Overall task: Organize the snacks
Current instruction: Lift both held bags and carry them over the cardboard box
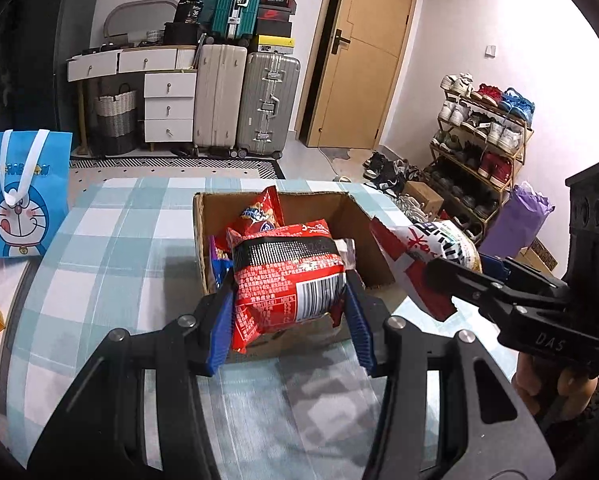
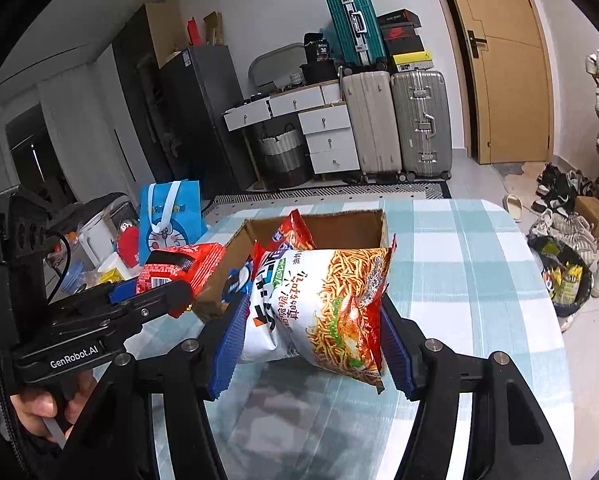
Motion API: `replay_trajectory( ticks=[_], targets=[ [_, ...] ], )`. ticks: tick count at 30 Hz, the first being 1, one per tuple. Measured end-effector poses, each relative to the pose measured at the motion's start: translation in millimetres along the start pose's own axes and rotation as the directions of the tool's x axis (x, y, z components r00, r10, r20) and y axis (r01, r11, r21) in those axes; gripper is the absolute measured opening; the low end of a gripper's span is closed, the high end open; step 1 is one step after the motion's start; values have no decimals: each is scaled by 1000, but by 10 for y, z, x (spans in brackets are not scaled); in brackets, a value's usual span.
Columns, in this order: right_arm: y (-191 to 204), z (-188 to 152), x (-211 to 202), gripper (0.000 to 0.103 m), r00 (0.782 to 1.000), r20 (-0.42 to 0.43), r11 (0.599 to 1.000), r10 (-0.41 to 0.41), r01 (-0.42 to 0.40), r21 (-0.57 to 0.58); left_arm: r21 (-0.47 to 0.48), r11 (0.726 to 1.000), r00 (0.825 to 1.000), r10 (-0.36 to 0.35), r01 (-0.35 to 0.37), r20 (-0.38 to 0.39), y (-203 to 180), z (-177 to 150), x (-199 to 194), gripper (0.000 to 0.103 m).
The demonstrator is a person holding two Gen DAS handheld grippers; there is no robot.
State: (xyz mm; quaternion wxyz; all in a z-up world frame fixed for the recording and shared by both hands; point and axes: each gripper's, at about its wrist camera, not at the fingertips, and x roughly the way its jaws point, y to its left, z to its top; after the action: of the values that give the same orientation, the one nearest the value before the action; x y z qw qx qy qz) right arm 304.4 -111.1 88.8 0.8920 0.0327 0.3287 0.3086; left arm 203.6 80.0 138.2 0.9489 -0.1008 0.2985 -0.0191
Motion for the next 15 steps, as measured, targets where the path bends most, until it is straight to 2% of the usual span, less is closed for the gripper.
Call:
replay_trajectory(
  ticks=[10, 15],
  targets=[
    [-148, 194, 169, 63, 999, 36, 999, -21, 20, 25, 22, 999, 1000, 27, -27, 2, -66, 291, 372, 47],
    [-209, 295, 251, 63, 998, 50, 999, -30, 28, 40, 39, 999, 999, 36, -36, -5, -113, 326, 600, 47]
  ],
)
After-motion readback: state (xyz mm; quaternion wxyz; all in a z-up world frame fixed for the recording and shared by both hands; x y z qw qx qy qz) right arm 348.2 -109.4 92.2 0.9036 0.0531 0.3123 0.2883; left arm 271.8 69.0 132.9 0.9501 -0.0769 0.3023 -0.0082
